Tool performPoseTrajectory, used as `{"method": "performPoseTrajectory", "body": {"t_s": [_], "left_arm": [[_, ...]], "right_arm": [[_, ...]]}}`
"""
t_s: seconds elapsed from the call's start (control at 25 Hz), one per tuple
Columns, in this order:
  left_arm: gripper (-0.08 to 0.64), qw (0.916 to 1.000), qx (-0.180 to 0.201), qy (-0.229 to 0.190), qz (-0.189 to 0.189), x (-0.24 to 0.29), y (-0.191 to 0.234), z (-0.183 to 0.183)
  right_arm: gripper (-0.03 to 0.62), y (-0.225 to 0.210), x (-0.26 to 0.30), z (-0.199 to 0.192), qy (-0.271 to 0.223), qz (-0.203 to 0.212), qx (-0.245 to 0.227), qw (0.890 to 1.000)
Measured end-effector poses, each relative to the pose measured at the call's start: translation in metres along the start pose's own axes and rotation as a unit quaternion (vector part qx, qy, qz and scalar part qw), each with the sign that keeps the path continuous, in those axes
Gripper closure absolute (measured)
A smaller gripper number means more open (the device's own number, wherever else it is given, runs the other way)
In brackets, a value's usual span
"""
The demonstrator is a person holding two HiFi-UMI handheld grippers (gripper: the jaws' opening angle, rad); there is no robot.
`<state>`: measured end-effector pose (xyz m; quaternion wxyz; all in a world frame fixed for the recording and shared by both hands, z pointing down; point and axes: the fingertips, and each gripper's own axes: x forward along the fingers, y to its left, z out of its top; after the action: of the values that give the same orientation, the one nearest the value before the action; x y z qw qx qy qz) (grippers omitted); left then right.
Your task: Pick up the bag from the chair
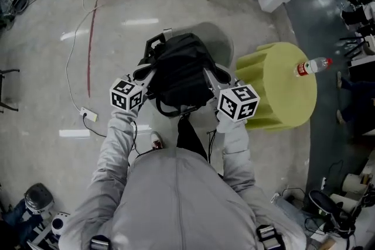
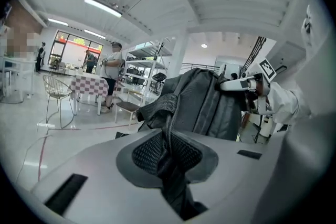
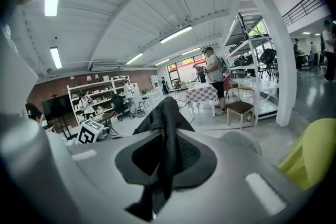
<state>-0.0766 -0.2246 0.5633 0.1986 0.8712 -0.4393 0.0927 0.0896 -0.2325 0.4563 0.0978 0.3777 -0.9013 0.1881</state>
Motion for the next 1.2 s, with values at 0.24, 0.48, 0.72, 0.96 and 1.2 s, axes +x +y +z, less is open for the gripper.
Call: {"method": "performPoseTrajectory", "body": {"t_s": [0.24,0.48,0.72,0.96,1.2], "left_arm": [[0.52,0.9991,0.03,-0.021,0.021,-0.05,-0.027,0.024],[0.523,0.9986,0.034,-0.037,0.016,-0.092,-0.047,0.042],[0.525,0.9949,0.054,-0.069,0.049,-0.125,-0.058,0.055],[0.525,0.9934,0.065,-0.071,0.062,-0.143,-0.061,0.065],[0.525,0.9917,0.082,-0.074,0.066,-0.156,-0.065,0.077]], "right_arm": [[0.551,0.041,-0.031,0.024,-0.044,0.004,-0.018,0.999],[0.551,0.079,-0.055,0.046,-0.076,0.01,-0.05,0.996],[0.551,0.11,-0.074,0.056,-0.087,0.03,-0.045,0.995],[0.551,0.127,-0.08,0.065,-0.096,0.037,-0.06,0.993],[0.551,0.138,-0.086,0.072,-0.11,0.042,-0.064,0.991]]}}
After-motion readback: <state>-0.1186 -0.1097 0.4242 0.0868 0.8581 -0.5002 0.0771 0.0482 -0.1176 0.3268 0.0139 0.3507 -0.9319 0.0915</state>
